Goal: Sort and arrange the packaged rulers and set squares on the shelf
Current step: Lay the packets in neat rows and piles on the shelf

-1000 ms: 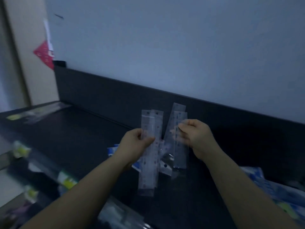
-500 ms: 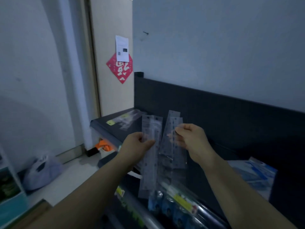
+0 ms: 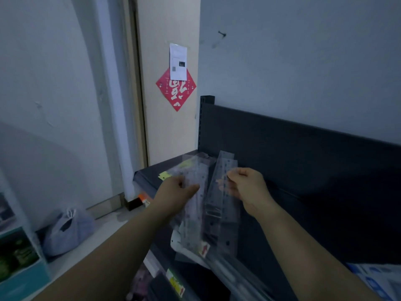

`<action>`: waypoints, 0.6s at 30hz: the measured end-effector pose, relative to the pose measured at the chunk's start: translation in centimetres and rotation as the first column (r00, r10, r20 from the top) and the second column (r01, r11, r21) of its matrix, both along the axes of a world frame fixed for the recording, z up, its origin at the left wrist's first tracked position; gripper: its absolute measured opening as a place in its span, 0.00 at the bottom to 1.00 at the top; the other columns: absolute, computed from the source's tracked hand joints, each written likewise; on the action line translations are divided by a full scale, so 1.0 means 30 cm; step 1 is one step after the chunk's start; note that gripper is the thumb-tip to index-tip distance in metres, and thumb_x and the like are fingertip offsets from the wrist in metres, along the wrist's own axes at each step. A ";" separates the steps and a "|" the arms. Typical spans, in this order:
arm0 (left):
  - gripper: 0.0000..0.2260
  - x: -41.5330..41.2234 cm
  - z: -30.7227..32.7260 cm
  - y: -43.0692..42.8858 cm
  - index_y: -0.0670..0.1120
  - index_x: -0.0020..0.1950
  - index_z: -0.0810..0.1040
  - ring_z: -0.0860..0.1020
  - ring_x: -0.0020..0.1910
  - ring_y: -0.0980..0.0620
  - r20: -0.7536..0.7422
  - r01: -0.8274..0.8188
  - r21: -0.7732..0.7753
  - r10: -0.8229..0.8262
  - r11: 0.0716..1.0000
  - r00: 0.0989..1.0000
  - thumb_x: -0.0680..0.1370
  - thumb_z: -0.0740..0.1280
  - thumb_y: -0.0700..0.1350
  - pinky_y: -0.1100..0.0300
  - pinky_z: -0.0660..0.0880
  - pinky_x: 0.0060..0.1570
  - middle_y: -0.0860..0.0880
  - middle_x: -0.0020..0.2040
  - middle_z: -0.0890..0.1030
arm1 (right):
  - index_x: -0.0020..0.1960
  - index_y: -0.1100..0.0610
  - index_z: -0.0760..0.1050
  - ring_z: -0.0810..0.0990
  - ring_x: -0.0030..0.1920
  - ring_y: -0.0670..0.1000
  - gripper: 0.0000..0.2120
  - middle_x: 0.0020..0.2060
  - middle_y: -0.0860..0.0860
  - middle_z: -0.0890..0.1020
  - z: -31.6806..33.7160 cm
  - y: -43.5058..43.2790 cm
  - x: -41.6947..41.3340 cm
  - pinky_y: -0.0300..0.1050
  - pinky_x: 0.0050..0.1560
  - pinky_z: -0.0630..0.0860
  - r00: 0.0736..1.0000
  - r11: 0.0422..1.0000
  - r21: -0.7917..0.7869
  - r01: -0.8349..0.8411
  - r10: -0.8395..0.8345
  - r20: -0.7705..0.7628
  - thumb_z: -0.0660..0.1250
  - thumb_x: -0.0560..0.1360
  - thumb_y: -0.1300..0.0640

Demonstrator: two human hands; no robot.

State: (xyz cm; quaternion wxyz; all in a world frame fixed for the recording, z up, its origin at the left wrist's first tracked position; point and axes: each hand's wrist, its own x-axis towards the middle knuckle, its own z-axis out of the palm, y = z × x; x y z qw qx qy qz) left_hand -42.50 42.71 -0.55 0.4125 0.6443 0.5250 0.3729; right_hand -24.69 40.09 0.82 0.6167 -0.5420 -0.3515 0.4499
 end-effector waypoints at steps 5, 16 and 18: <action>0.11 0.021 0.021 0.215 0.40 0.52 0.79 0.82 0.45 0.47 -0.045 0.020 0.018 -0.019 1.000 0.999 0.77 0.68 0.47 0.53 0.79 0.46 0.42 0.47 0.82 | 0.49 0.67 0.75 0.85 0.40 0.55 0.04 0.45 0.65 0.82 -0.030 0.215 0.035 0.42 0.33 0.80 1.000 0.999 -0.044 0.003 -0.002 0.015 0.63 0.77 0.67; 0.09 0.046 -0.017 0.617 0.41 0.47 0.78 0.75 0.36 0.54 -0.234 0.122 0.063 -0.104 0.991 0.967 0.77 0.67 0.47 0.62 0.71 0.35 0.48 0.38 0.78 | 0.41 0.63 0.74 0.77 0.33 0.51 0.09 0.37 0.57 0.78 -0.119 0.549 0.068 0.38 0.29 0.76 0.935 0.960 -0.162 0.228 -0.169 0.313 0.60 0.79 0.65; 0.08 0.059 -0.026 0.679 0.42 0.46 0.78 0.73 0.33 0.58 -0.297 0.179 0.112 -0.139 0.978 0.945 0.77 0.67 0.47 0.66 0.68 0.29 0.52 0.36 0.76 | 0.41 0.62 0.77 0.75 0.35 0.53 0.10 0.37 0.57 0.77 -0.155 0.584 0.067 0.42 0.35 0.75 0.902 0.947 -0.175 0.270 -0.186 0.391 0.59 0.77 0.64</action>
